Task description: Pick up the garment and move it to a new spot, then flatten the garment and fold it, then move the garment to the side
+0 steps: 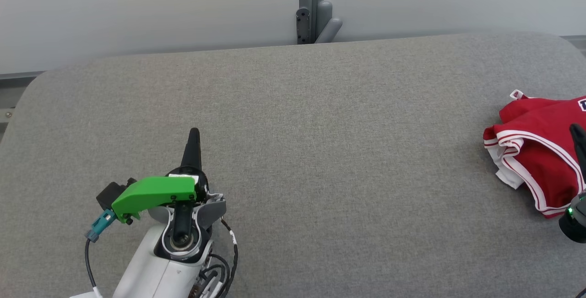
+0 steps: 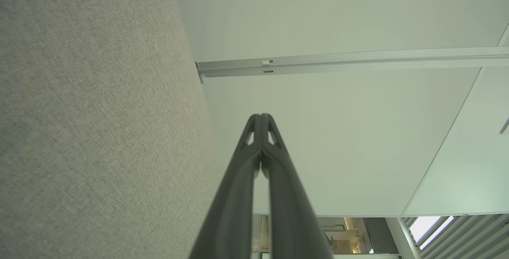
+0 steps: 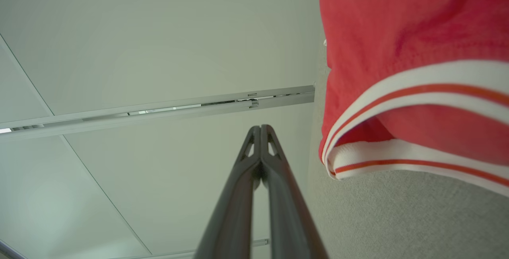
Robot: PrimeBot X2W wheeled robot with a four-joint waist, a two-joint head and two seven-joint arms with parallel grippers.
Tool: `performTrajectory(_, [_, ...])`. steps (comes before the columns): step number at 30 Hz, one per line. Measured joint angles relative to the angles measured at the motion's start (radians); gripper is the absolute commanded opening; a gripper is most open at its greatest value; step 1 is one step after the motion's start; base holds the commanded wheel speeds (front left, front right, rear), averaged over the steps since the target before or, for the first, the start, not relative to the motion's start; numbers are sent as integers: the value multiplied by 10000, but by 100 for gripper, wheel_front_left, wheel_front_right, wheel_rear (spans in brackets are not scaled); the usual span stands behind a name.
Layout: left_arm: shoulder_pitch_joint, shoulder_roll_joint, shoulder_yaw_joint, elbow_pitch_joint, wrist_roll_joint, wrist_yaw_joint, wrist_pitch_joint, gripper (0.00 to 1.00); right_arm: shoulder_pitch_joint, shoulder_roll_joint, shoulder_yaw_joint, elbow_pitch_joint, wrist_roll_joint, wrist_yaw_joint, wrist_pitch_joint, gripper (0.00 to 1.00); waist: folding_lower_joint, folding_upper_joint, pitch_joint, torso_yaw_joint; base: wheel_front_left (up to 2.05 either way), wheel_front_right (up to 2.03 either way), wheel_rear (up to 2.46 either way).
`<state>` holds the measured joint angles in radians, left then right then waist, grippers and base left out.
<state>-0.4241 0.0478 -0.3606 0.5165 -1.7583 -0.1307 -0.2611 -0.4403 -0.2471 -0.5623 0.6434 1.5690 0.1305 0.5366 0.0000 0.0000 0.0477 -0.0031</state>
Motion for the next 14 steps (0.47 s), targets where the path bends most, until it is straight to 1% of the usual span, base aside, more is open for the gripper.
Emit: performTrajectory(14, [0,0,0,0,0,0,0,0,0,0,0,0,0,0,0,0,0,0,0,0,0,0,0])
